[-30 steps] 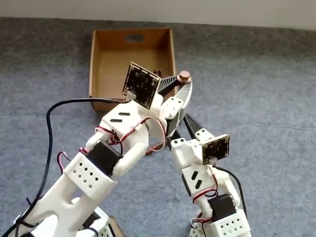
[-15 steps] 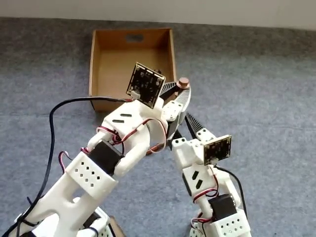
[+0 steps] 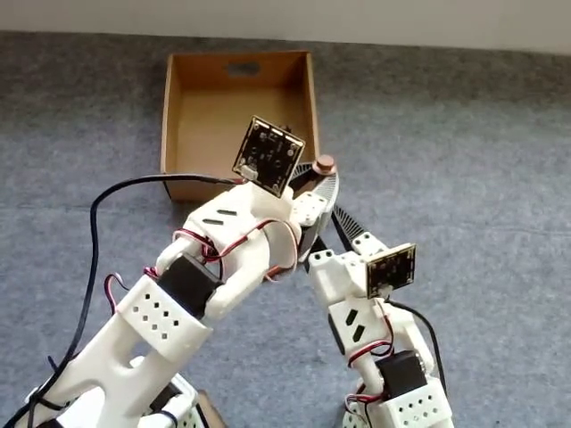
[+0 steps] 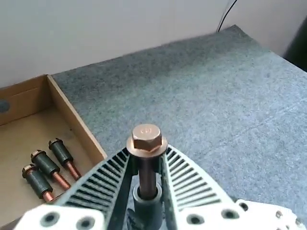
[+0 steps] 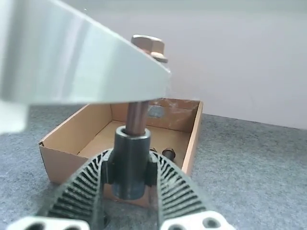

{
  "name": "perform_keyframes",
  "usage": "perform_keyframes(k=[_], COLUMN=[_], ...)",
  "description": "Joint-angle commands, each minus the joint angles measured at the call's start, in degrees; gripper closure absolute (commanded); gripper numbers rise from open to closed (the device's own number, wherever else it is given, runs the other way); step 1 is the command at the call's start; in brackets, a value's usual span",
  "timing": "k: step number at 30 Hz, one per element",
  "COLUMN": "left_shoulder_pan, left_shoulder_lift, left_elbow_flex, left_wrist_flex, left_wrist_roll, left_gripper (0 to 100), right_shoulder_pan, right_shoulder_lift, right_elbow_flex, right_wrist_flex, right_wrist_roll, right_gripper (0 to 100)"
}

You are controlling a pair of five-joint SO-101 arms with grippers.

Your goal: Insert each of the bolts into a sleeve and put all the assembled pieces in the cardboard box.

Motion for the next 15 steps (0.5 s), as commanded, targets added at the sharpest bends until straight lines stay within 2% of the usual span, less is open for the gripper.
perform_keyframes(k=[1, 11, 15], left_shoulder_pan=[0.4, 0.4, 0.4], left_shoulder_lift=[-0.31, -0.31, -0.31], left_elbow_flex=[-0.75, -0.75, -1.1], left_wrist_flex=[0.79, 7.12, 7.12], left_wrist_roll=[0.26, 0.26, 0.26], left_gripper=[99, 99, 99], right_shoulder_pan=[0.84, 0.84, 0.84], right_shoulder_lift=[-0.84, -0.84, -0.84], right_elbow_flex=[0.48, 0.48, 0.48], right_wrist_flex=[-1.19, -1.19, -1.19], right_wrist_roll=[0.53, 0.53, 0.53], right_gripper=[99.2, 99.2, 99.2])
